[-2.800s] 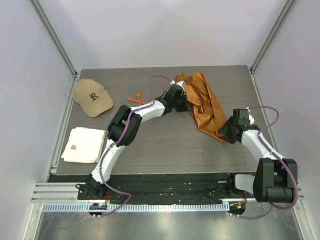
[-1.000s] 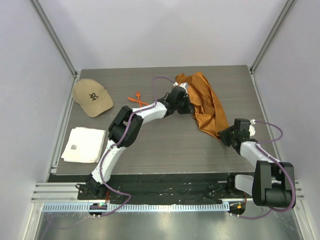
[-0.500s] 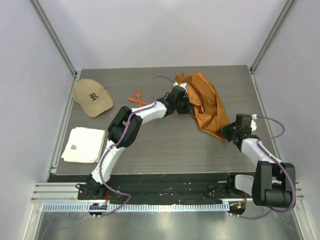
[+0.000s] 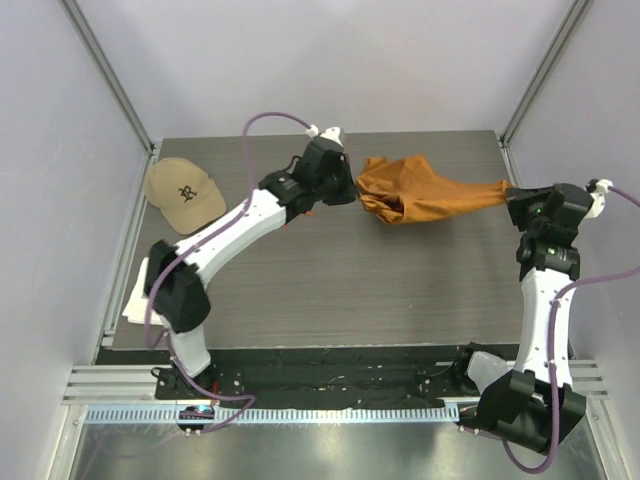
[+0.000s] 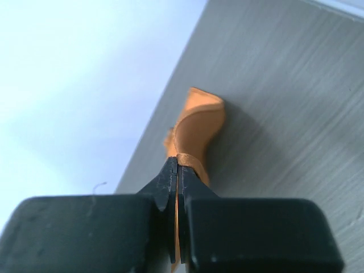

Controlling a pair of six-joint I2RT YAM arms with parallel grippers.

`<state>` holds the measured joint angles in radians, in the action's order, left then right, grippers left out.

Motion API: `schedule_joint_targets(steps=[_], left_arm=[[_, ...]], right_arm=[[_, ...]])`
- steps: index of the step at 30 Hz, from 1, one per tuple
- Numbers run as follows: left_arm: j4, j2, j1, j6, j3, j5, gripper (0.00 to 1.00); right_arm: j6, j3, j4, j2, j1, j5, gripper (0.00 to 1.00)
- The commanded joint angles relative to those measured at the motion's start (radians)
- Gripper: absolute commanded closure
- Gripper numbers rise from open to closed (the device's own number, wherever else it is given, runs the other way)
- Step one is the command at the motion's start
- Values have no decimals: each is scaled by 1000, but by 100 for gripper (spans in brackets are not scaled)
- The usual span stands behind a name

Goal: Fold the napkin into a case and place the utensils inside
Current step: Pick up the crumpled napkin from the center of the board, then flatten out the crumpled napkin at the center of the board.

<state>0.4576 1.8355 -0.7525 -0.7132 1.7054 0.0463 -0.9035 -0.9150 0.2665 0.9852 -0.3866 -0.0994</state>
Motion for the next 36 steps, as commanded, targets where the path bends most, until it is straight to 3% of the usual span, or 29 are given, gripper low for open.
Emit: schedule_joint_targets(steps=[1, 9, 18, 24, 30, 36], left_arm=[[153, -194, -2, 34, 5, 122, 100], [84, -488, -7, 130, 14, 167, 100], [-16, -663, -37, 60, 45, -152, 100], [-82, -801, -100, -3, -42, -178, 100], [-62, -806, -100, 3, -92, -76, 100], [67, -583, -90, 41, -37, 121, 100]], right_arm=[[-11, -134, 62, -48, -46, -88, 99], [77, -424, 200, -118, -52, -74, 99], [238, -794, 460, -210, -54, 67, 99], [259, -887, 559, -307, -31, 179, 99], [242, -797, 559, -310, -6, 211, 99], [245, -552, 355, -228, -6, 158, 99]])
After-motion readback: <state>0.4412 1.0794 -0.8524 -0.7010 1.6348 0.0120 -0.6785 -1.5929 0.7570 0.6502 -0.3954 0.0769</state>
